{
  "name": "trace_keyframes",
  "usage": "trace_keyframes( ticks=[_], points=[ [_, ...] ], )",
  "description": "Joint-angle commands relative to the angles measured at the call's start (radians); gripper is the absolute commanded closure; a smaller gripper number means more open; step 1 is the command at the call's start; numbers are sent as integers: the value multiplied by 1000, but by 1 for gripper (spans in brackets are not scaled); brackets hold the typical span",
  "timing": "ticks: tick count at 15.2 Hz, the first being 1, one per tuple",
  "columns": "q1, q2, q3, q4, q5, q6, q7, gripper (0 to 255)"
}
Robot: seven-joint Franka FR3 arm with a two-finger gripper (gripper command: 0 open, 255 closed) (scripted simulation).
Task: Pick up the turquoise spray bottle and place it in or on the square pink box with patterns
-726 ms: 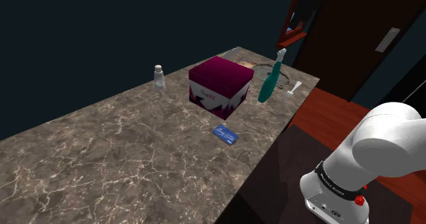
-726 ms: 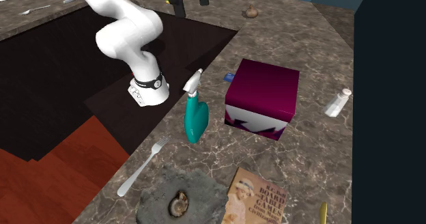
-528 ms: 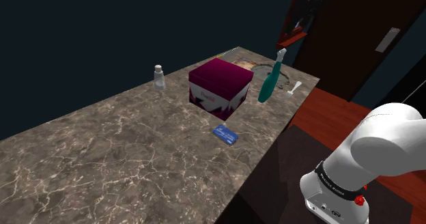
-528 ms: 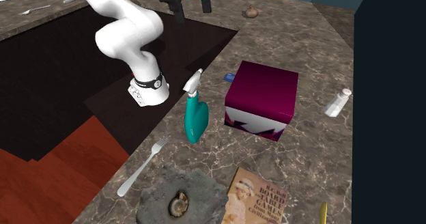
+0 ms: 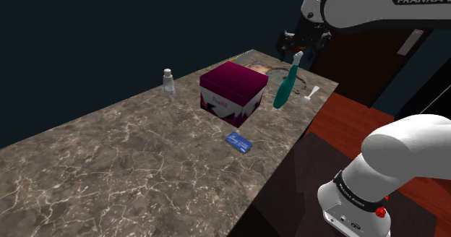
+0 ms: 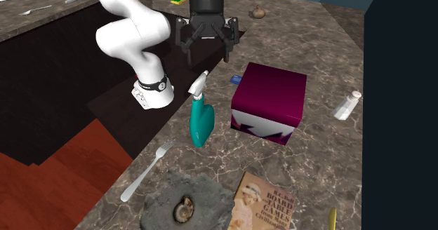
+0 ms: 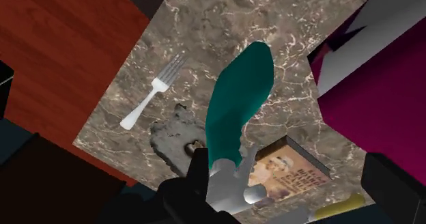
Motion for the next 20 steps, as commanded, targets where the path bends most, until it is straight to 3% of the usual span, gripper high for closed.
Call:
trace_keyframes(
  ticks=[1, 7, 15, 20],
  points=[
    [-76, 14, 92, -44, 2, 60, 210, 0],
    [-338, 130, 368, -73, -3, 176, 749, 0],
    [-390, 191, 393, -130, -34, 301, 770, 0],
    [-390, 191, 393, -130, -34, 301, 770, 0]
  ],
)
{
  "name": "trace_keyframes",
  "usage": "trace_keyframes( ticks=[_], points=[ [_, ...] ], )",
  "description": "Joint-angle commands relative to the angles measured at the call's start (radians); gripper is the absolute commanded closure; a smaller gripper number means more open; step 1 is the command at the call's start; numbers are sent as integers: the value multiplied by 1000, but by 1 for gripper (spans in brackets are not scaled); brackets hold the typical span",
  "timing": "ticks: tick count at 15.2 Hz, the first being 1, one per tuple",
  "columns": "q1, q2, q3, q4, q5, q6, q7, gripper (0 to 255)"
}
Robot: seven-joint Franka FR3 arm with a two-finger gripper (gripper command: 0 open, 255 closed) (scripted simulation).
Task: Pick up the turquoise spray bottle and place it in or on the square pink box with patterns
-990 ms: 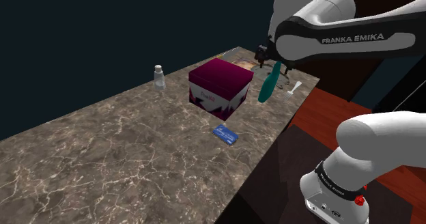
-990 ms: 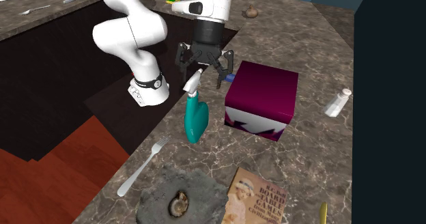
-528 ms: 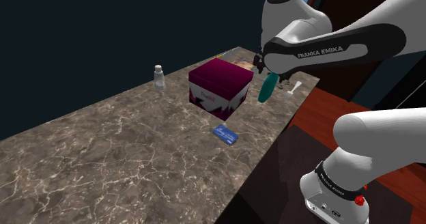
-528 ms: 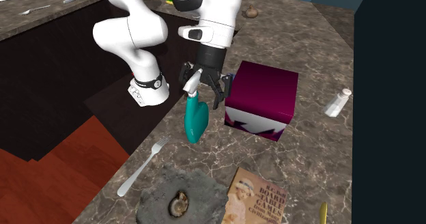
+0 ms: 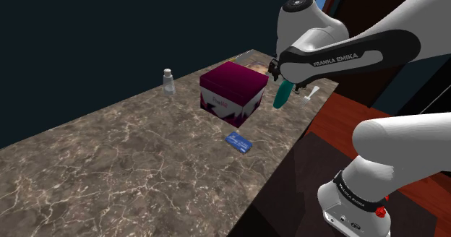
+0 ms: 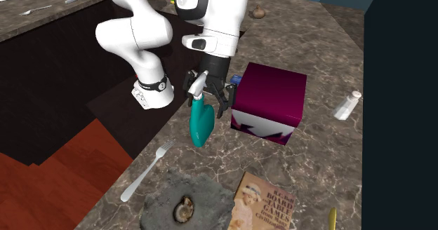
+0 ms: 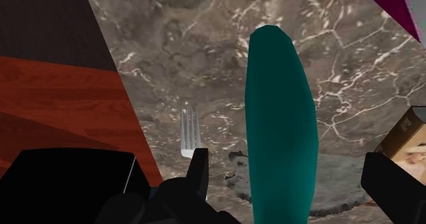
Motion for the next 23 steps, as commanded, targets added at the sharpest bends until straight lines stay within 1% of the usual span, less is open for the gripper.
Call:
trace_keyframes(
  ticks=[1, 2, 3, 12, 23],
  points=[
    [0, 0, 0, 0, 0, 1, 0, 0],
    [0, 0, 0, 0, 0, 1, 0, 0],
    [0, 0, 0, 0, 0, 1, 0, 255],
    [0, 0, 0, 0, 0, 1, 0, 255],
    [27, -63, -72, 97, 12, -152, -77, 255]
  ],
)
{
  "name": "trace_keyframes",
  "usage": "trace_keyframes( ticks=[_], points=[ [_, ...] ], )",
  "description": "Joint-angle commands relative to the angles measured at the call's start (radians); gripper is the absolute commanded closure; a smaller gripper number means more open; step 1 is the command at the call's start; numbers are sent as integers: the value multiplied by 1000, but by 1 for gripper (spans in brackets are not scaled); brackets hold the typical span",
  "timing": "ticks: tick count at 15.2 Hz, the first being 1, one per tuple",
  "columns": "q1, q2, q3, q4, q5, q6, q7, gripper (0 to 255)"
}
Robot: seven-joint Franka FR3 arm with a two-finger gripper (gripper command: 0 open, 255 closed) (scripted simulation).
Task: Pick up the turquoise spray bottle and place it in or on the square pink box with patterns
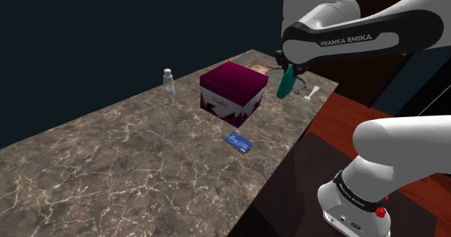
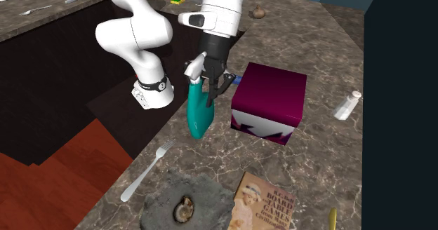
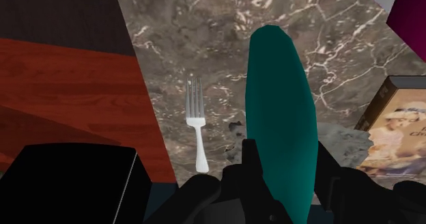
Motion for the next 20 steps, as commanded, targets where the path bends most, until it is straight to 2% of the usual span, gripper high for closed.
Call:
trace_keyframes(
  ticks=[1, 20],
  points=[
    [3, -9, -11, 20, 1, -28, -13, 255],
    [-5, -36, -88, 242, -11, -262, -111, 255]
  ],
)
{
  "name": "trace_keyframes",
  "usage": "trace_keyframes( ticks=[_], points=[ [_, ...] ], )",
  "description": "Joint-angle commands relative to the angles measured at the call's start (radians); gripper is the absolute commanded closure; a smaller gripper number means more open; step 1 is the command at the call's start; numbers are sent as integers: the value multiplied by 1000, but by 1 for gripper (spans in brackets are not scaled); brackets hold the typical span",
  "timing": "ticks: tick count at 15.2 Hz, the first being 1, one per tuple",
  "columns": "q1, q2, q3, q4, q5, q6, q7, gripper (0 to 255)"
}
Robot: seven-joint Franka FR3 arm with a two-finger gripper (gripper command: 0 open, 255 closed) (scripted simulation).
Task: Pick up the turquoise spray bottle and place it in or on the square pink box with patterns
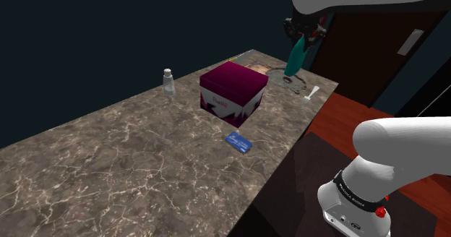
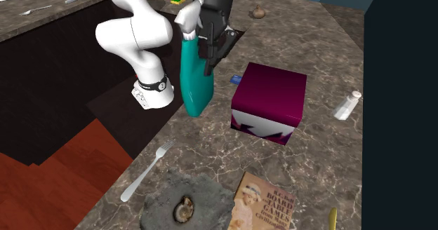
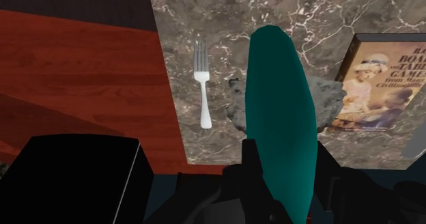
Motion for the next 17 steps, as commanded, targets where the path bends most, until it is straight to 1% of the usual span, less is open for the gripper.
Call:
trace_keyframes(
  ticks=[1, 11, 17],
  points=[
    [-2, -1, -8, 26, -2, -25, -11, 255],
    [-20, 19, -31, 166, -15, -137, -52, 255],
    [-45, 119, 136, 301, 7, -197, 91, 255]
  ],
)
